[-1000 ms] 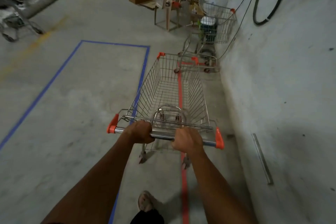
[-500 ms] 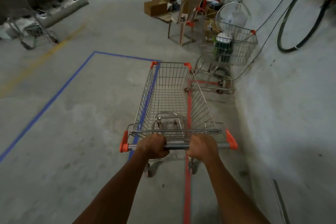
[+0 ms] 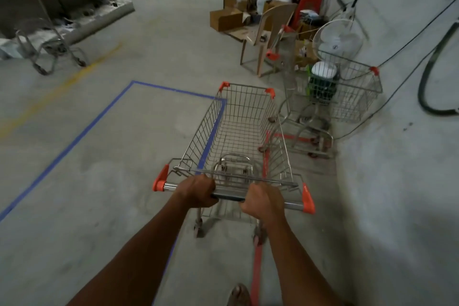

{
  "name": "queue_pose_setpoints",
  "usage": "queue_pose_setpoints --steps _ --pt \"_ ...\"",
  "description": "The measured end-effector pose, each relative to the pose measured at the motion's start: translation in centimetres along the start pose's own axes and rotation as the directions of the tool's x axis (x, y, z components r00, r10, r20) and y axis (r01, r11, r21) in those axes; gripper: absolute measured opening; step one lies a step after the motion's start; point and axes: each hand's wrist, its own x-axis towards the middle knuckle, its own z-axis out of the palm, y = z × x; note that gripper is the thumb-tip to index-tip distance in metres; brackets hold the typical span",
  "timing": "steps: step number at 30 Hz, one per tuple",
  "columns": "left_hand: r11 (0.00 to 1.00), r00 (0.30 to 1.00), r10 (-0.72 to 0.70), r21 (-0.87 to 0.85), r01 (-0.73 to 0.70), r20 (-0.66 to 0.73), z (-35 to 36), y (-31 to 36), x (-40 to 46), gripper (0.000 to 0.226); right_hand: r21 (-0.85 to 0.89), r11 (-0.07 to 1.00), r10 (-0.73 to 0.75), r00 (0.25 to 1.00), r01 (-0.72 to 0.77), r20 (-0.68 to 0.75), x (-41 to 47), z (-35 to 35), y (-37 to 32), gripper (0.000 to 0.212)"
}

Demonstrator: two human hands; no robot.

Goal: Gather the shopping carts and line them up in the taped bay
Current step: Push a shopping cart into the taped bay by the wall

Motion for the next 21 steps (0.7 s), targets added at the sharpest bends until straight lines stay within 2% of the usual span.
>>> queue_pose_setpoints --steps 2,5,9,13,16,21 --pt "1.0 1.0 -0.009 0.019 0.009 0.002 -1.1 -0.6 3.6 0.013 -0.006 1.0 -0.021 1.0 0.021 -0.022 3.9 -0.9 1.5 0.025" --pt "0.999 1.0 -0.023 0.03 0.023 -0.007 -2.4 -1.8 8.7 0.025 -0.027 0.999 -0.04 0.999 0.04 -0.015 9.4 -2.1 3.2 0.028" --pt "0.999 0.999 -0.032 0.009 0.031 0.03 -4.6 -3.8 14.2 0.014 -0.048 0.998 -0.032 0.999 0.034 0.026 16.2 -3.3 4.4 0.028" --pt "0.999 0.998 -0.047 -0.011 0.048 0.029 -7.6 -6.9 19.0 0.007 -0.028 0.998 -0.06 0.998 0.06 0.018 23.0 -4.5 4.2 0.025" --pt "0.998 0.998 -0.052 -0.028 0.053 0.026 -9.8 -9.8 22.6 0.017 -0.04 0.996 -0.077 0.997 0.077 0.004 28.0 -5.6 3.5 0.026" --pt "0.998 0.999 -0.047 -0.028 0.048 0.008 -13.5 -15.0 28.9 0.016 -0.07 0.995 -0.07 0.998 0.07 0.008 36.4 -7.6 2.0 0.034"
